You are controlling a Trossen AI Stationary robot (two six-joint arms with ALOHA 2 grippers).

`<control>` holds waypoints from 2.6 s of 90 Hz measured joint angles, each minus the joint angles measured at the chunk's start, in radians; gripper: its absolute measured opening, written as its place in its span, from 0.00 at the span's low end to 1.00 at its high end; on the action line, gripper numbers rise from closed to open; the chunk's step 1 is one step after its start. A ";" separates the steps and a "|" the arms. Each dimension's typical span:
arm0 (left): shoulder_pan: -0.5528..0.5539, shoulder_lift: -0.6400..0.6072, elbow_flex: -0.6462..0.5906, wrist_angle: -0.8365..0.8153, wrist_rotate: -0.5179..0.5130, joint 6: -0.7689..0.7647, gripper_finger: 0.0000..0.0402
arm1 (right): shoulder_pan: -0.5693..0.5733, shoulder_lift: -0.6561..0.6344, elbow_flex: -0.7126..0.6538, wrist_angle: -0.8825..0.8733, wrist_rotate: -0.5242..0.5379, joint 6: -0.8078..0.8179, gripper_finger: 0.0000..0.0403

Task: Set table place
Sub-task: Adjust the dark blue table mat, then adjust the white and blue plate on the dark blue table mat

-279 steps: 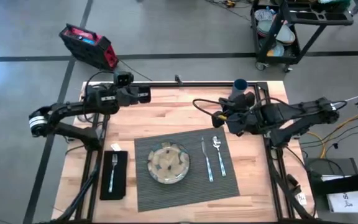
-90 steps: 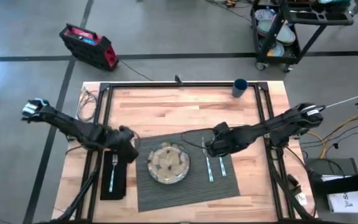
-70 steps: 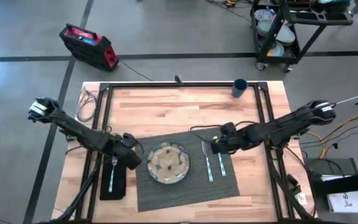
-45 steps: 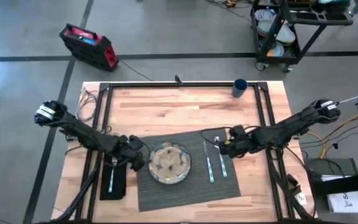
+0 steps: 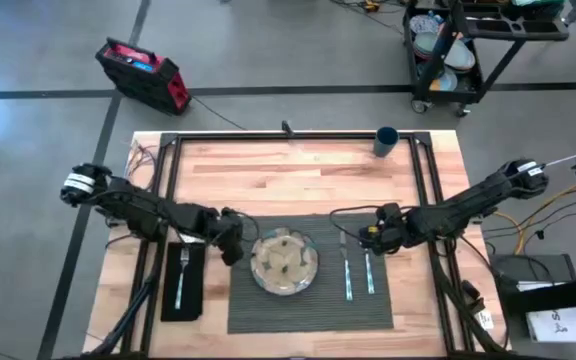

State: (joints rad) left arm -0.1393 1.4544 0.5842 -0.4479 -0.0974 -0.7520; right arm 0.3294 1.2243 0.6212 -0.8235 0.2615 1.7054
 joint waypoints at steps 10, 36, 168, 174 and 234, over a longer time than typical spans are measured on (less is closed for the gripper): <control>0.012 -0.001 0.000 -0.001 0.011 0.010 0.00 | 0.000 -0.002 0.018 0.009 0.012 0.009 0.00; 0.012 -0.060 0.031 -0.023 -0.015 -0.023 0.00 | 0.002 0.084 0.077 0.432 0.082 -0.135 0.00; -0.058 -0.087 0.034 0.025 0.001 -0.072 0.16 | 0.018 0.512 0.090 1.204 -0.031 -0.163 0.01; -0.058 -0.087 0.034 0.025 0.000 -0.071 0.16 | 0.038 0.510 0.098 1.207 -0.031 -0.157 0.00; -0.097 -0.080 0.032 0.121 0.036 -0.076 0.15 | 0.150 0.403 0.185 0.835 -0.058 -0.100 0.00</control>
State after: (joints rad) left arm -0.2359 1.3743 0.6163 -0.3268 -0.0612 -0.8284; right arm 0.4798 1.6278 0.8067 0.0113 0.2033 1.6051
